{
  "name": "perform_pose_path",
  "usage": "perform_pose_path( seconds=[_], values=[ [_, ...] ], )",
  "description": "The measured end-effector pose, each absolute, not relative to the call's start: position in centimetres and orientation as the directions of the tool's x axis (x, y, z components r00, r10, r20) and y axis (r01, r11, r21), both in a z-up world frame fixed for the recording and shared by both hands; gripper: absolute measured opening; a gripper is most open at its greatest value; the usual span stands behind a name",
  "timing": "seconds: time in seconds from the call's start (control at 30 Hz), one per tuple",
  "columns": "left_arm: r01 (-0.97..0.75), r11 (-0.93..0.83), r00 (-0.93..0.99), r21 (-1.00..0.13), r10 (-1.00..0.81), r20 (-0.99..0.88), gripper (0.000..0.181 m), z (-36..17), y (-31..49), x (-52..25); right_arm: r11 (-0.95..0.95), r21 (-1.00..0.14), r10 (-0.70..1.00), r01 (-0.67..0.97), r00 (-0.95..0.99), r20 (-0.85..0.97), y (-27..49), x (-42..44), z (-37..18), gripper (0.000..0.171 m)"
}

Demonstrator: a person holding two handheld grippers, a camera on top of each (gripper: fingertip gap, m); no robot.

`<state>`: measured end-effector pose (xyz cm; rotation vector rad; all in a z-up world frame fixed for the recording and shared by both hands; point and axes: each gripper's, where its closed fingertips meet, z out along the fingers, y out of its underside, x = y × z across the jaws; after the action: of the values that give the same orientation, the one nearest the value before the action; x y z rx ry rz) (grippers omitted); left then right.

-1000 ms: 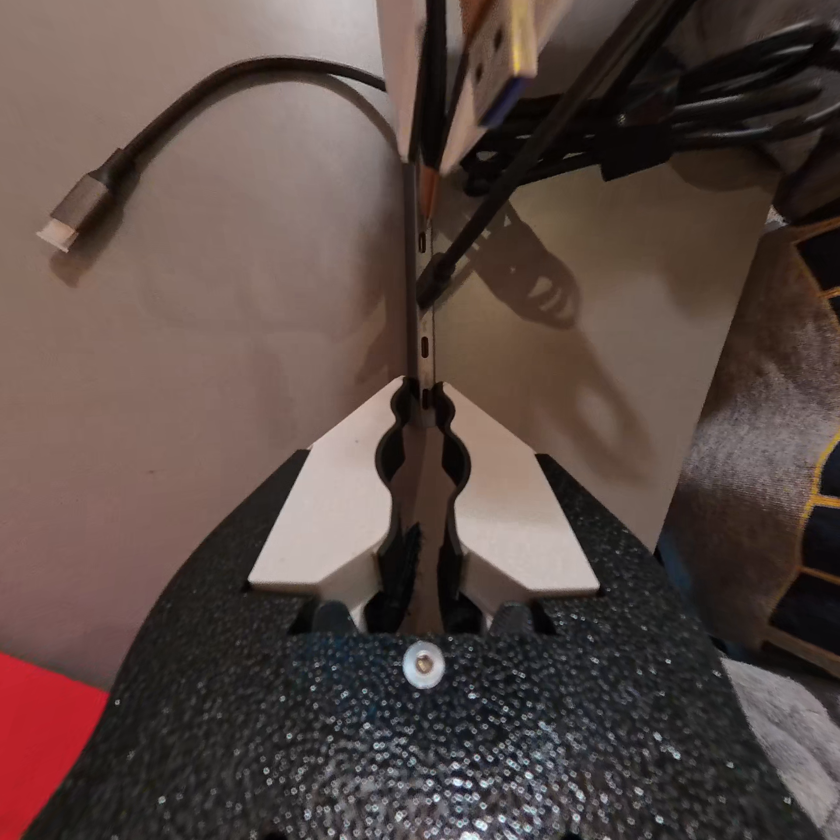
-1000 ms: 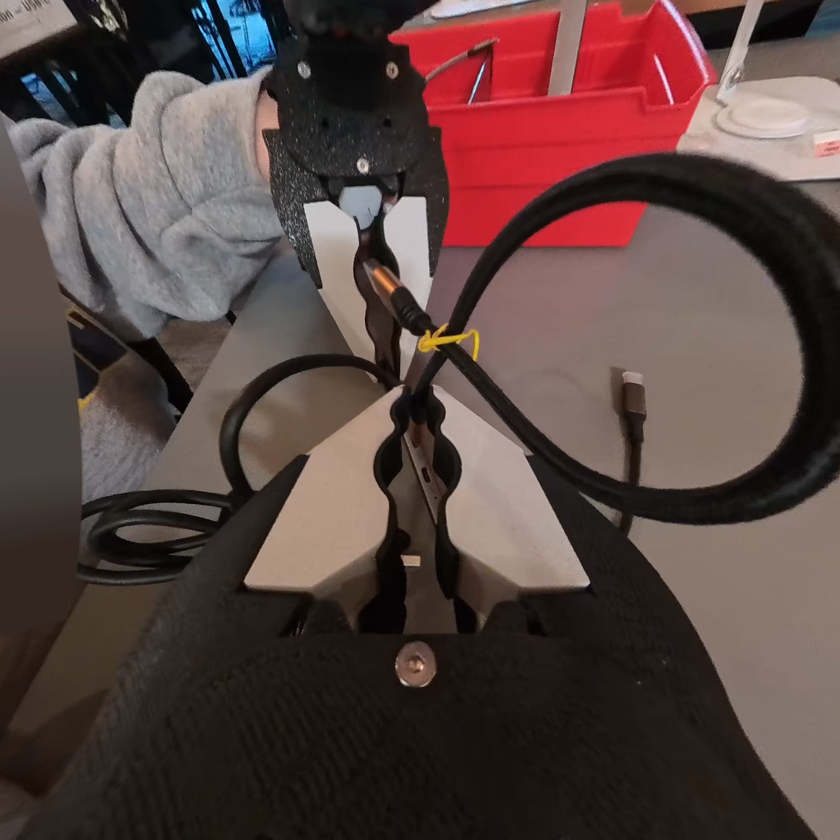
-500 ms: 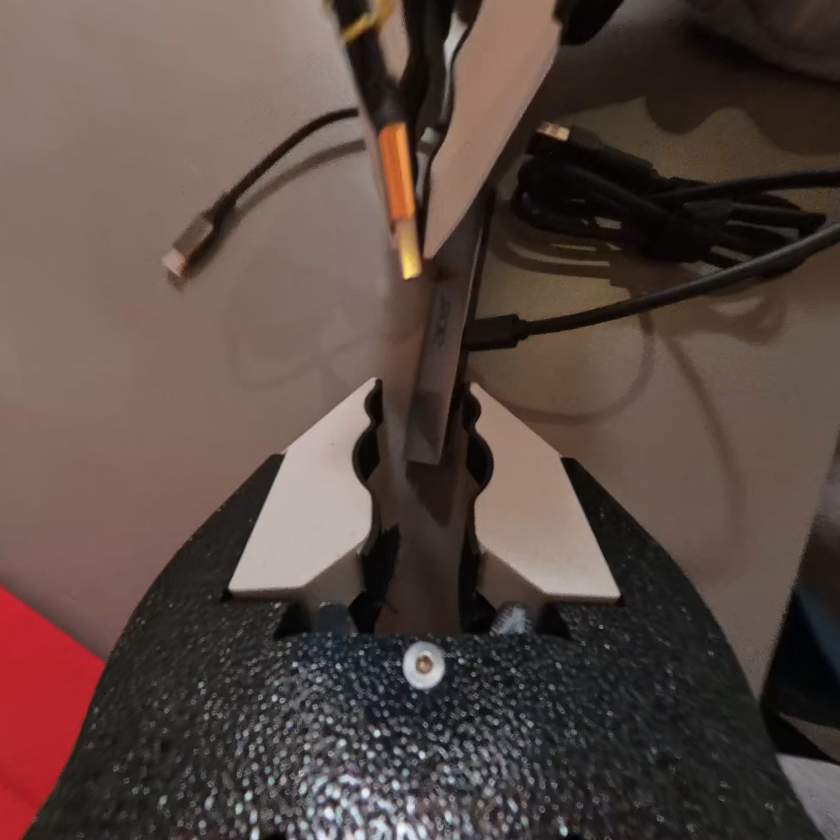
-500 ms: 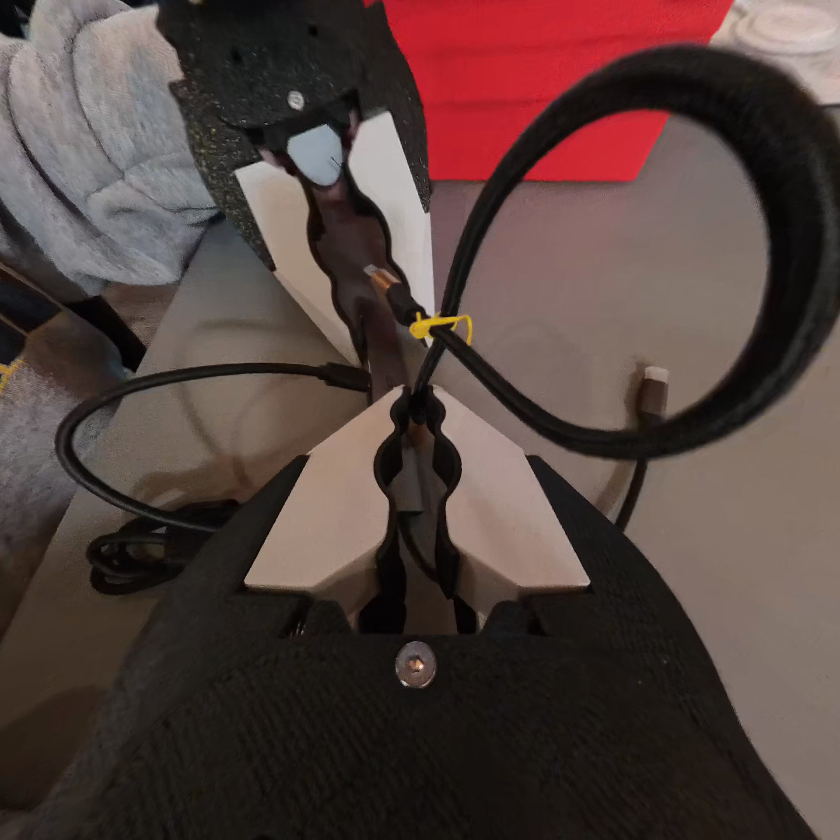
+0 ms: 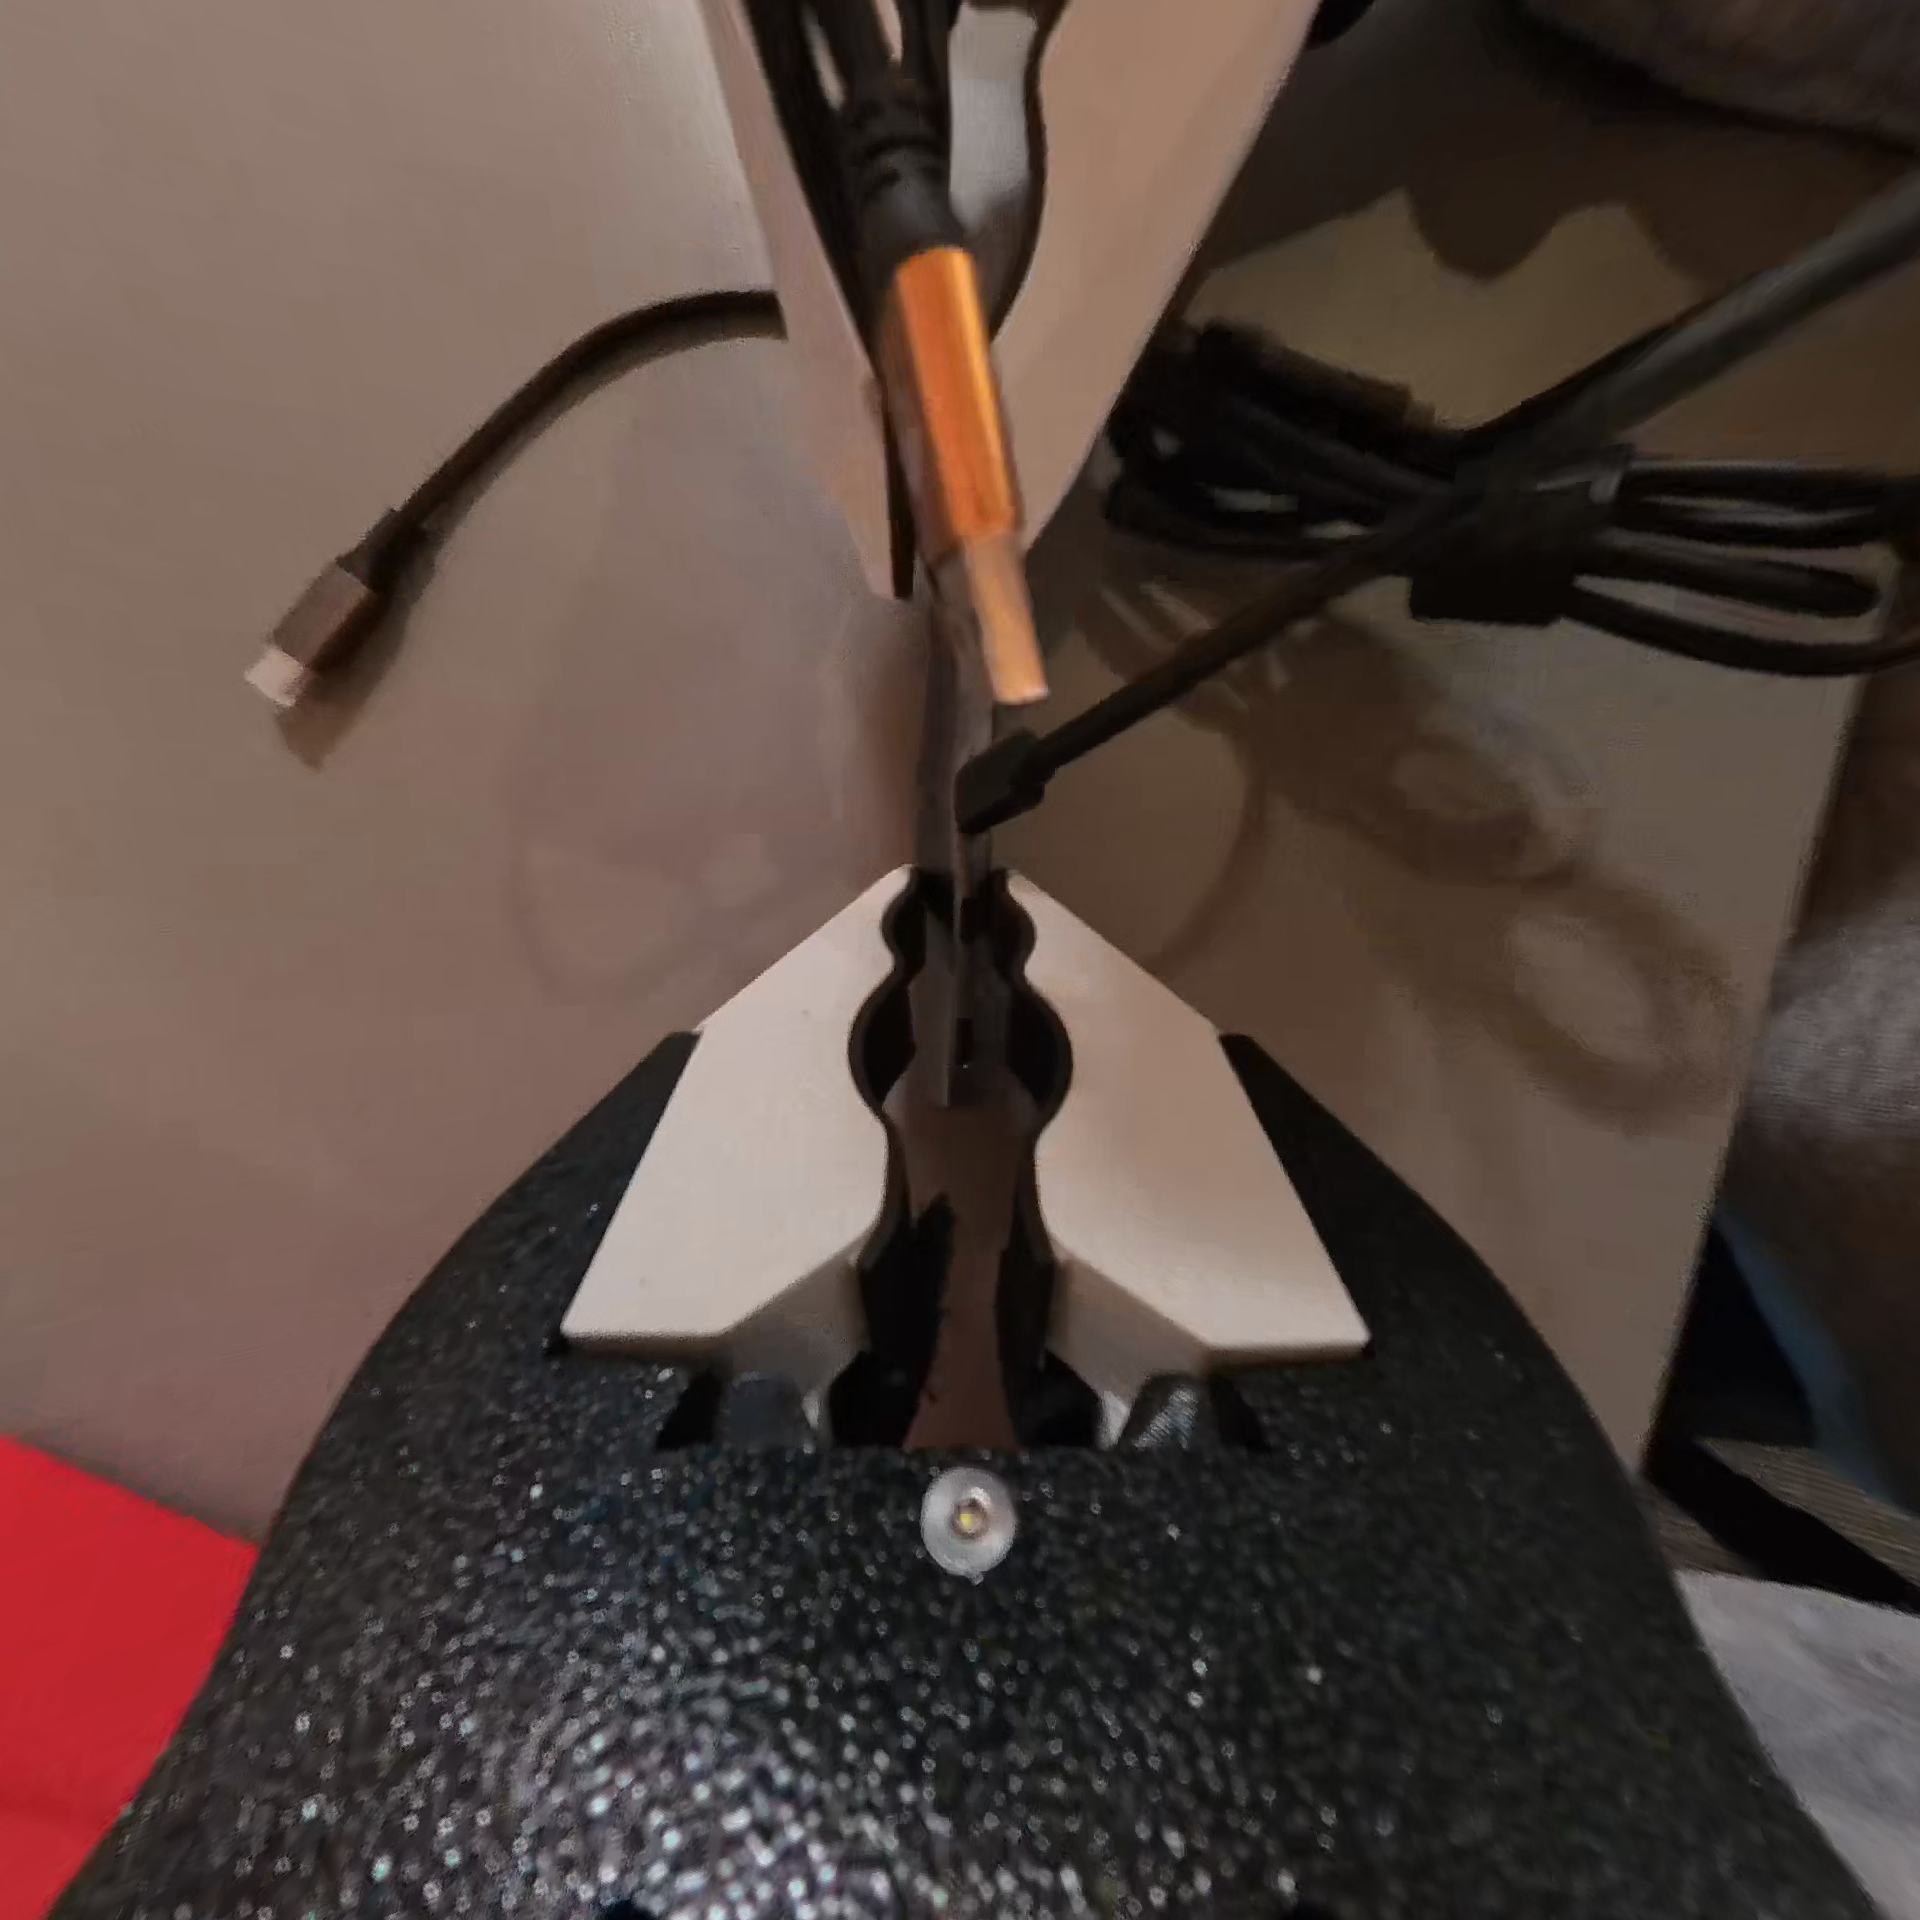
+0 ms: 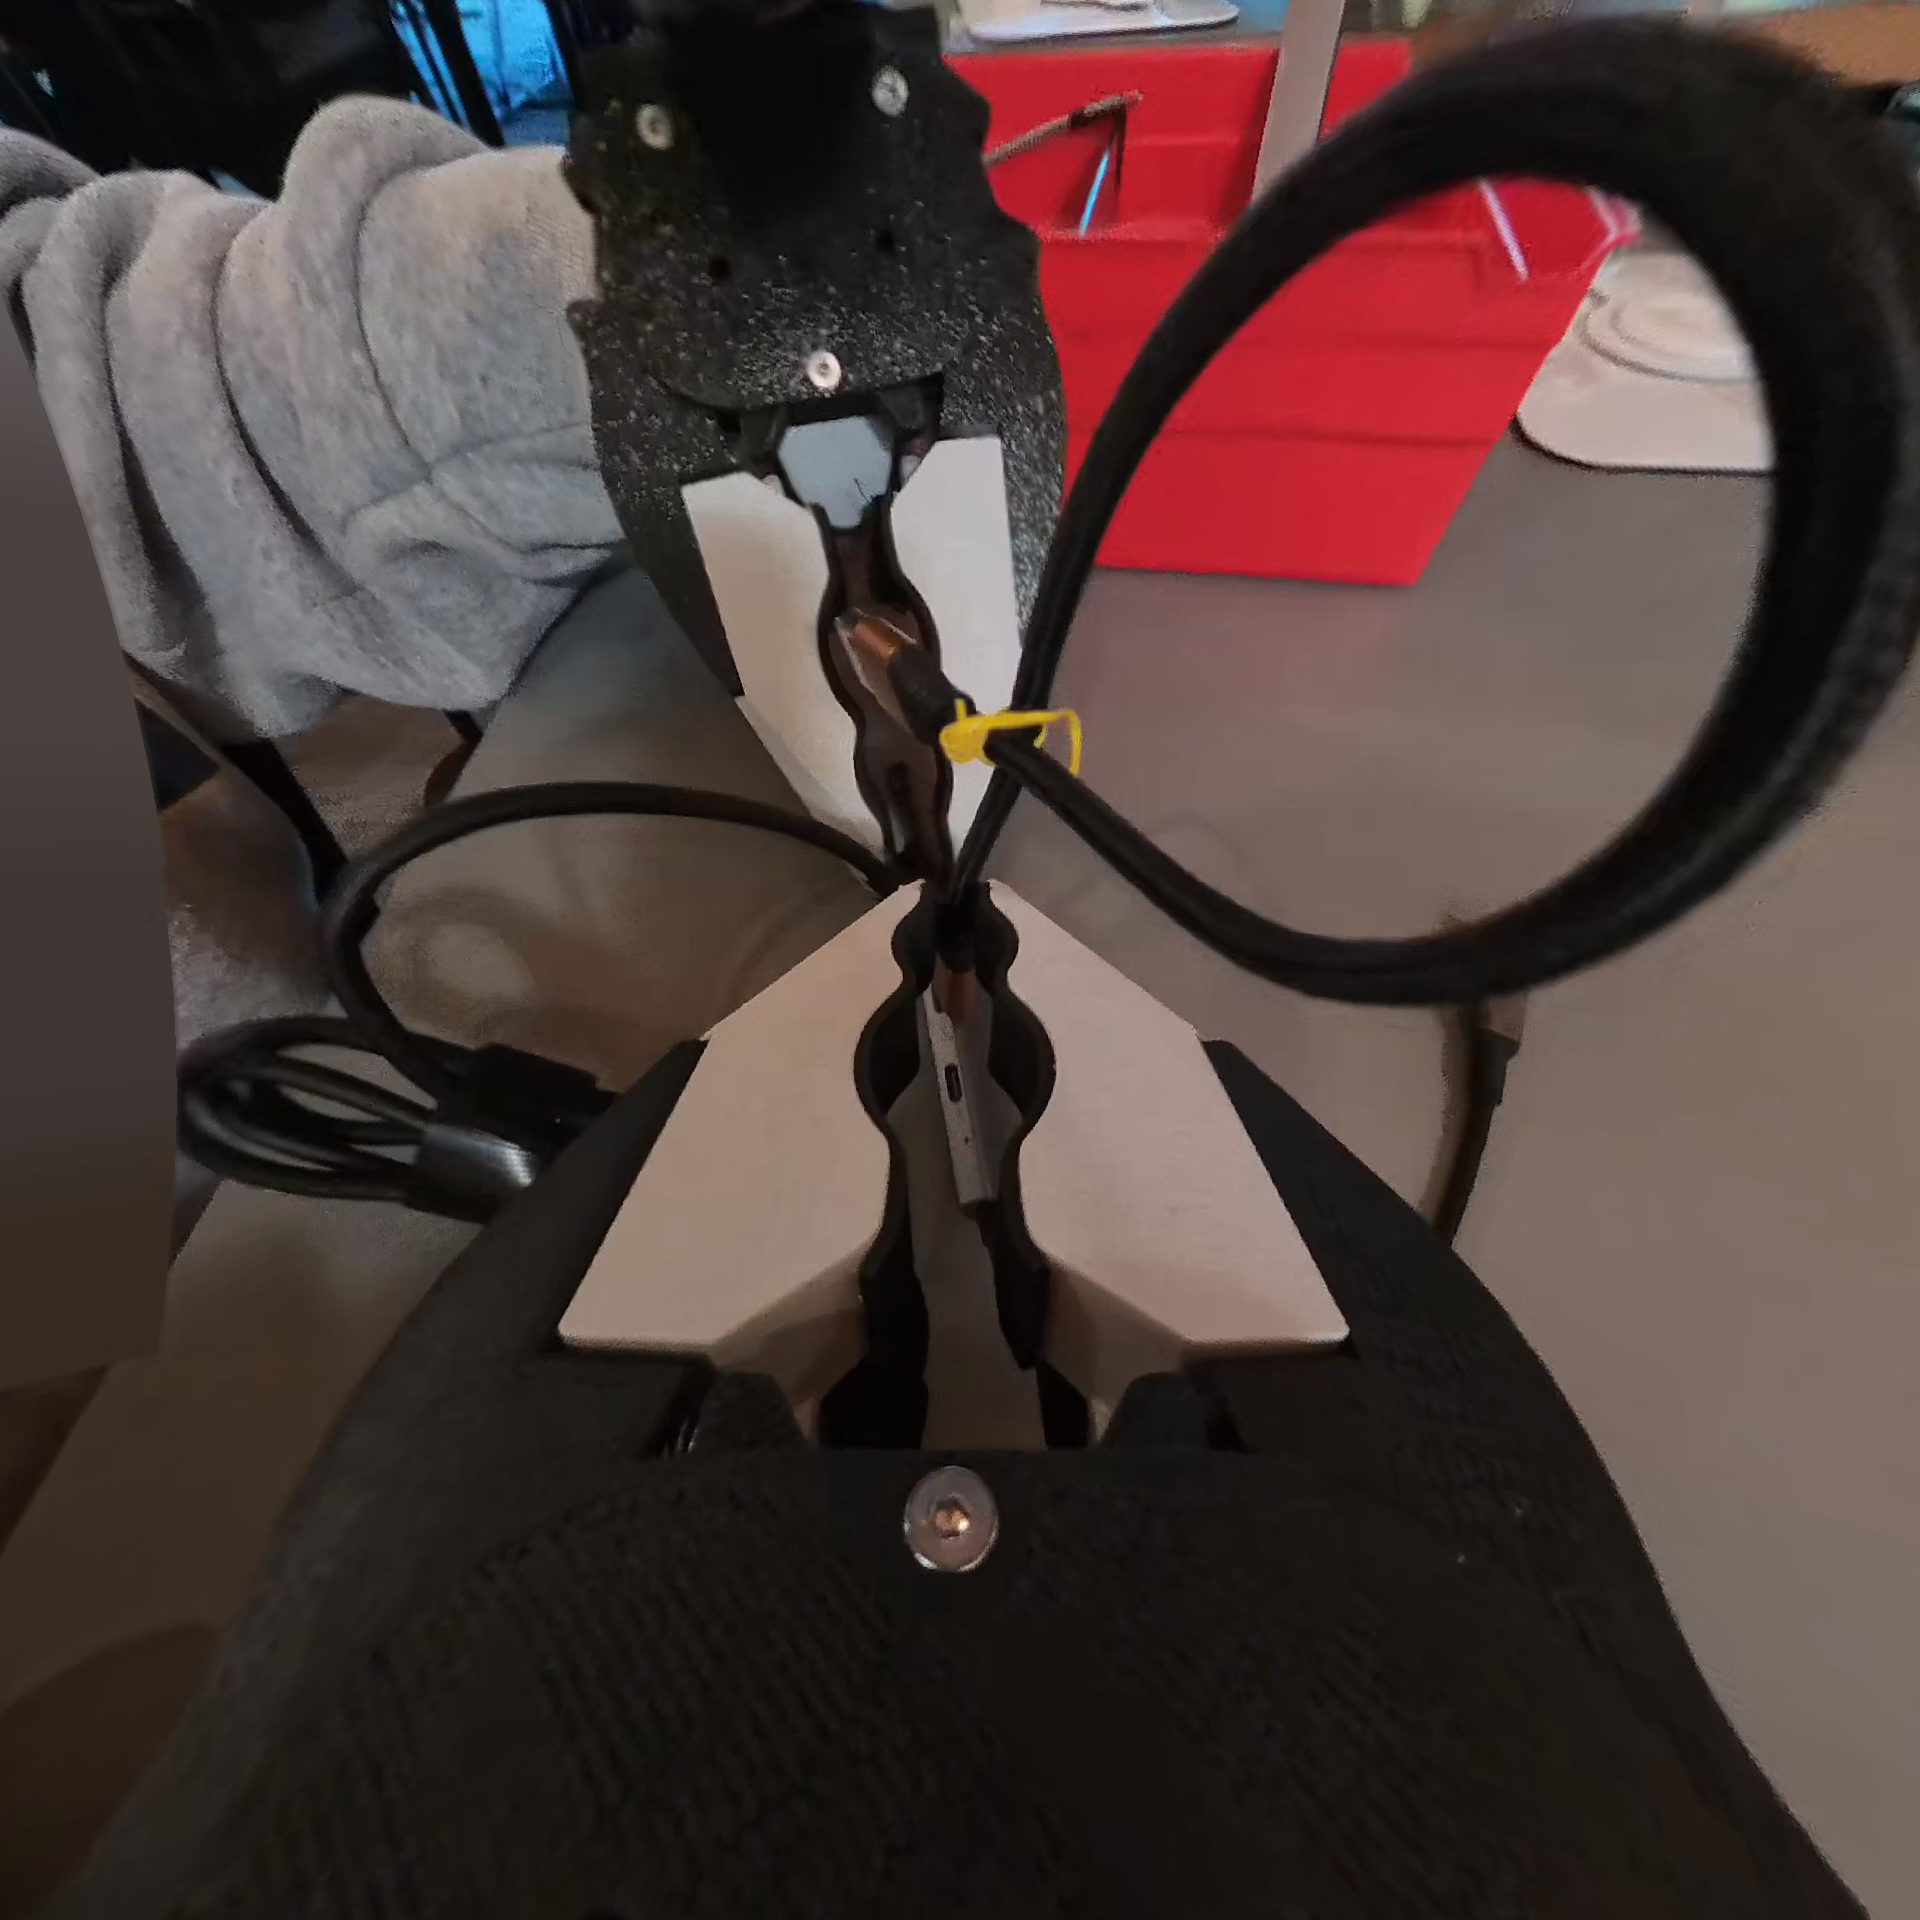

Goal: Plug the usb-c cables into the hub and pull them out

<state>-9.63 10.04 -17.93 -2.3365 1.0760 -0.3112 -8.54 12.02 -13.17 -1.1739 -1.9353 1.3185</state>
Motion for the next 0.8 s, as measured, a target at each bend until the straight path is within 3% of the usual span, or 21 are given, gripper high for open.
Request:
perform_pose_path(
  seconds=[0.03,0.27,0.5,0.63,0.8],
  values=[
    [-0.606,-0.553,0.657,-0.572,-0.753,0.032,0.010,-17.6,10.0,-9.4,0.146,-0.922,0.870,0.359,-0.489,-0.053,12.0,-8.6,-12.9,0.004],
    [-0.535,-0.621,0.680,-0.573,-0.719,0.145,0.010,-17.0,10.6,-9.4,0.066,-0.920,0.899,0.385,-0.424,-0.113,12.5,-9.3,-12.8,0.004],
    [-0.434,-0.663,0.766,-0.610,-0.628,0.137,0.009,-17.2,11.9,-9.9,-0.013,-0.917,0.933,0.399,-0.324,-0.154,13.7,-9.2,-12.3,0.004],
    [-0.299,-0.713,0.836,-0.634,-0.516,0.187,0.009,-17.4,12.8,-9.9,-0.009,-0.909,0.947,0.416,-0.290,-0.142,14.3,-9.1,-12.9,0.004],
    [-0.329,-0.722,0.835,-0.609,-0.523,0.170,0.009,-18.1,12.5,-9.5,0.029,-0.927,0.960,0.375,-0.269,-0.078,15.0,-9.3,-12.4,0.004]
  ],
)
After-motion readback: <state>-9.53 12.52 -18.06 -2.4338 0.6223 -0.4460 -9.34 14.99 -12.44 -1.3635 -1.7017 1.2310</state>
